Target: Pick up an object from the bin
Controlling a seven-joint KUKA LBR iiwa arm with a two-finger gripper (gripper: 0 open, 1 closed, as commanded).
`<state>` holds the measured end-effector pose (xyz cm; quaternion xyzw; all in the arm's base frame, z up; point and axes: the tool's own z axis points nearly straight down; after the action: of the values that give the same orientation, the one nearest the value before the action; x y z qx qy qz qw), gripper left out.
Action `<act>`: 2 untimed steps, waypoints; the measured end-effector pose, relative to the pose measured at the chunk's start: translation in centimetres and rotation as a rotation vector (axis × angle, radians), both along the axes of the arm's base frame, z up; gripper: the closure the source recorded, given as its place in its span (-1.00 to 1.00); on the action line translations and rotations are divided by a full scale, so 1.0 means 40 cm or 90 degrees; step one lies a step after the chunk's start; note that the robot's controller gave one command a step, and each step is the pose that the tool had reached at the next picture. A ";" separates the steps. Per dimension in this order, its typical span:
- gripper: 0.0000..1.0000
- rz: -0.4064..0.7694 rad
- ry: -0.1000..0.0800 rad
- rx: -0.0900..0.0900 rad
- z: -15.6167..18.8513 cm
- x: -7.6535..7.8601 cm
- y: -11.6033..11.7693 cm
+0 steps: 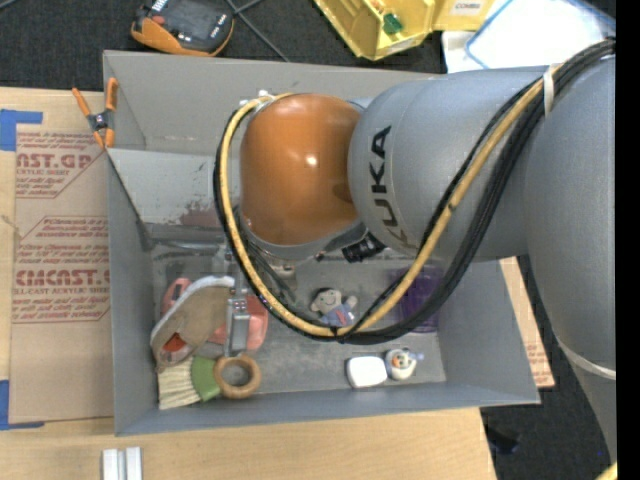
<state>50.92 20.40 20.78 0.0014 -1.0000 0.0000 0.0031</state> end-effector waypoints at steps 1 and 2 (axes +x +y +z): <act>-1.00 -0.001 -0.004 0.001 0.009 0.005 -0.003; -1.00 -0.040 -0.003 0.001 -0.144 -0.005 -0.020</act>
Offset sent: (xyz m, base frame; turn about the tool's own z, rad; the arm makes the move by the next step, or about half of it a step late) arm -0.0017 -0.0080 -0.0562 0.0626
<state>50.71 19.60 15.01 -0.0297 -0.9996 -0.0007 0.0007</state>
